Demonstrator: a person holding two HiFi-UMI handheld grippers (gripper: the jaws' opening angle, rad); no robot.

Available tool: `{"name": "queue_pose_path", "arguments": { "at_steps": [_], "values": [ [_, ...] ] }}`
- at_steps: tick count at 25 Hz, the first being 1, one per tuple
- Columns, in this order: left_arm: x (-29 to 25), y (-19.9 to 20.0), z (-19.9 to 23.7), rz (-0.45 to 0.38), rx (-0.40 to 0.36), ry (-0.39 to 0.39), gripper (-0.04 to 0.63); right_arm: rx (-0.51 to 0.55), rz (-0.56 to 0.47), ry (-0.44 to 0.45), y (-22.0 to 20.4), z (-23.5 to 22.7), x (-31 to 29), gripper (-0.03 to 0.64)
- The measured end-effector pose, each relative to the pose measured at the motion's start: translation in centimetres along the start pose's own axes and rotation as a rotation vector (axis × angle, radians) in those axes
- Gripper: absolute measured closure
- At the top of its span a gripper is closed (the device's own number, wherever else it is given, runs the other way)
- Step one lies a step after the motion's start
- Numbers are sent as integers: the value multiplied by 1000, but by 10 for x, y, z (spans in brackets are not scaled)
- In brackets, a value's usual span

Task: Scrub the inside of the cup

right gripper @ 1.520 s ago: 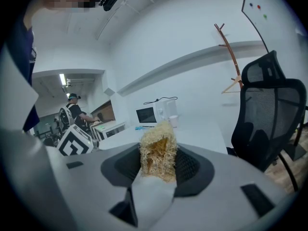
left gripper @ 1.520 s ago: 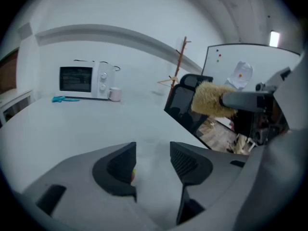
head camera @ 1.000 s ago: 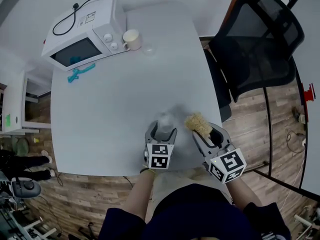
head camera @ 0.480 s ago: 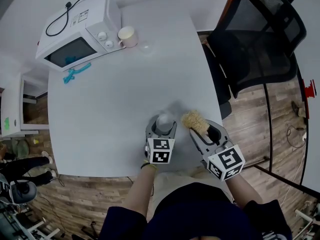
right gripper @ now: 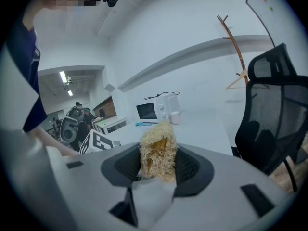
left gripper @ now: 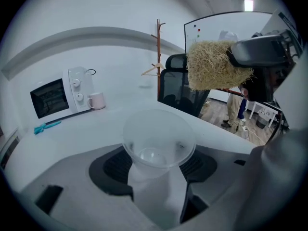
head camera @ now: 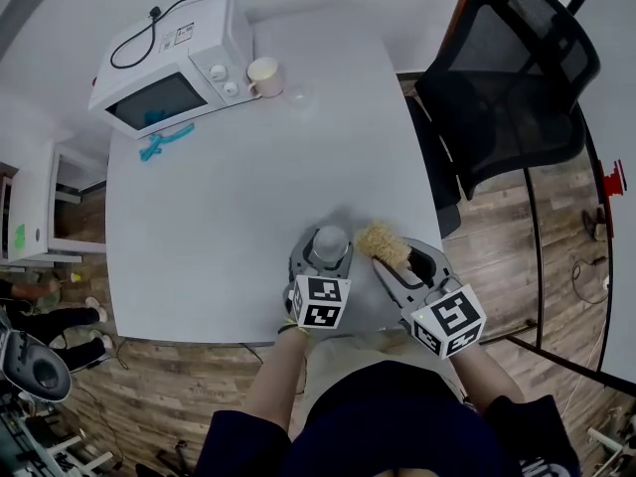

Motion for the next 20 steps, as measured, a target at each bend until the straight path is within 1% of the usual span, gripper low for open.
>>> {"name": "queue_pose_path", "arguments": {
  "at_steps": [2, 5, 9, 12, 14, 17, 20],
  "values": [
    [7, 4, -2, -10, -30, 5, 298, 58, 5, 33, 4, 9, 2, 437],
    [20, 12, -5, -25, -84, 16, 299, 177, 31, 97, 11, 25, 5, 437],
    [36, 24, -12, -28, -215, 39, 299, 381, 67, 189, 16, 43, 10, 437],
    [48, 33, -21, -24, -315, 53, 299, 558, 101, 211, 18, 51, 18, 437],
    [54, 37, -26, -22, -367, 56, 299, 650, 123, 226, 19, 56, 22, 437],
    [62, 42, -34, -18, -432, 61, 299, 782, 159, 264, 14, 63, 26, 437],
    [69, 48, -41, -14, -478, 69, 299, 915, 197, 285, 7, 67, 29, 437]
  ]
}}
Point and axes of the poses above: the fingertips, and each gripper's own axes: x backward along the fingers, z to its left, y out of its top, the point moved 7 cm from there along x, backward along the fingers, and after that the axes turned 9 degrees about -x, right-handed, at the moved point
